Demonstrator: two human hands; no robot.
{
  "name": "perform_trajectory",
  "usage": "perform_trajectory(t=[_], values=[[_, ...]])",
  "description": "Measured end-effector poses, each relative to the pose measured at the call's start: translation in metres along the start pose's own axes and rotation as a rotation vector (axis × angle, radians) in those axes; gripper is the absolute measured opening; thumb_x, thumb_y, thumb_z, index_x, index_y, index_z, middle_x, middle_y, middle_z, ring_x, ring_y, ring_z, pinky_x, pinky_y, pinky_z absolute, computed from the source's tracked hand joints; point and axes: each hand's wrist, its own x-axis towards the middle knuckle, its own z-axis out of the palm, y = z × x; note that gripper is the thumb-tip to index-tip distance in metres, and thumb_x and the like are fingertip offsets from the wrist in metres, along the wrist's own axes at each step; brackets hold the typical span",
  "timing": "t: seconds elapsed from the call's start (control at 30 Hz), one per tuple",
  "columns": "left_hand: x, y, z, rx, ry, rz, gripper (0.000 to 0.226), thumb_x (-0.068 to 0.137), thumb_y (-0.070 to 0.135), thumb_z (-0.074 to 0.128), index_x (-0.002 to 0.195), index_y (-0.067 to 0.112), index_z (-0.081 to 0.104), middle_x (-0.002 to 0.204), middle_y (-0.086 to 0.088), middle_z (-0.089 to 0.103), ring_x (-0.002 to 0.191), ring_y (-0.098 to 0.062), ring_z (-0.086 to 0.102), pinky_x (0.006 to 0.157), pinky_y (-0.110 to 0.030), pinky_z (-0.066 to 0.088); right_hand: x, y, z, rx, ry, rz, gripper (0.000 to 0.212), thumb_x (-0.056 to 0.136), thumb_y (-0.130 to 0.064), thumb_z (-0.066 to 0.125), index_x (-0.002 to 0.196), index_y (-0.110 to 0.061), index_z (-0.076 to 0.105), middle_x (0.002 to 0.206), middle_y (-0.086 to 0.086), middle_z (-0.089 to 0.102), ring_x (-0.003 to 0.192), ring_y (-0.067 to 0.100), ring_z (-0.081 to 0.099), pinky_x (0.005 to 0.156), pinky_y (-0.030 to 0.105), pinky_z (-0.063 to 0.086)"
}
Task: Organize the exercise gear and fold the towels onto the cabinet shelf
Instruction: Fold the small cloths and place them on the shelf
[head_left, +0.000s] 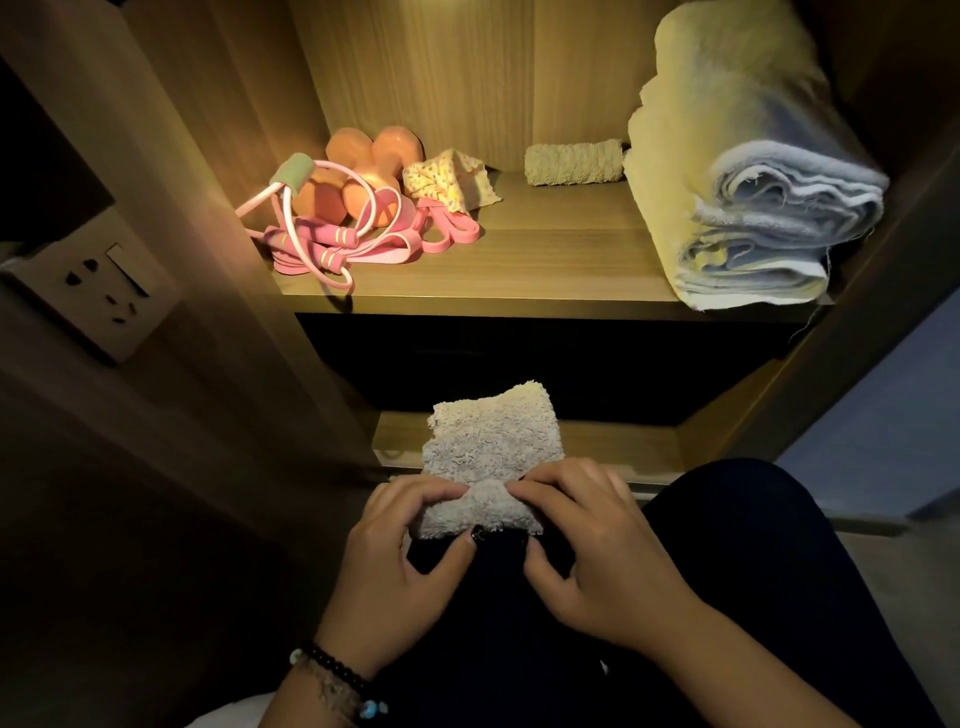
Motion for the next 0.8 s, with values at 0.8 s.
perform_trajectory(t=[0.8], values=[[0.024, 0.015, 0.004, 0.005, -0.046, -0.338, 0.014, 0.083, 0.043, 0.061, 0.078, 0.031, 0.06, 0.068, 0.009, 0.069, 0.057, -0.017, 0.063, 0.06, -0.04, 0.052, 0.014, 0.005, 0.008, 0.498, 0.067, 0.562, 0.003, 0.083, -0.032, 0.067, 0.081, -0.032, 0.065, 0.088, -0.027, 0.065, 0.065, 0.002, 0.057, 0.059, 0.013, 0.042]])
